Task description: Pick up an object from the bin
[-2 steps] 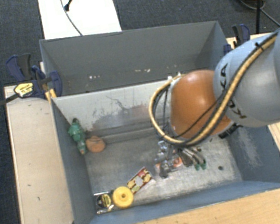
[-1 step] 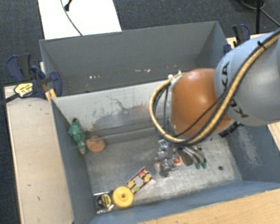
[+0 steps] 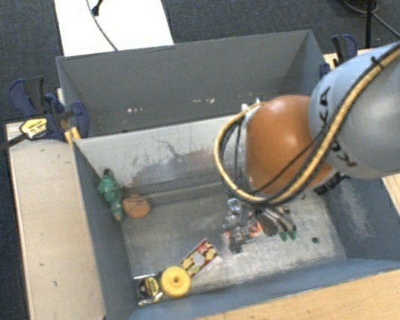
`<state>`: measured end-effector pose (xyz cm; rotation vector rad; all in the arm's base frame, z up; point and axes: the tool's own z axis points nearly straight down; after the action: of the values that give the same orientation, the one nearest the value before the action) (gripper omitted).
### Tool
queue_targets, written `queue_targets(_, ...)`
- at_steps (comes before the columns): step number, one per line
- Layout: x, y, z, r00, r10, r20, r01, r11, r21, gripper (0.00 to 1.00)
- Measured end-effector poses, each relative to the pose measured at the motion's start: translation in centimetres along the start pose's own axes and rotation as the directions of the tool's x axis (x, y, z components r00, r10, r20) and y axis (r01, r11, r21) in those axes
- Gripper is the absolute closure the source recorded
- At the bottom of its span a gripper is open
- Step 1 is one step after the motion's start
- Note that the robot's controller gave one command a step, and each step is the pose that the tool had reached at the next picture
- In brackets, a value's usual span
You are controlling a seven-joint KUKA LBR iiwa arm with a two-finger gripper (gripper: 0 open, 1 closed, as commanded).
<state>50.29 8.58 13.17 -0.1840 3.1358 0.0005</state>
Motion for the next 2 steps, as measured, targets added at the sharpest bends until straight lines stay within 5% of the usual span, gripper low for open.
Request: queue_targets(2,-0.02,0.00,-1.79,1.000,0.002,-0.001,-0.002,1.000,0.000,1.00)
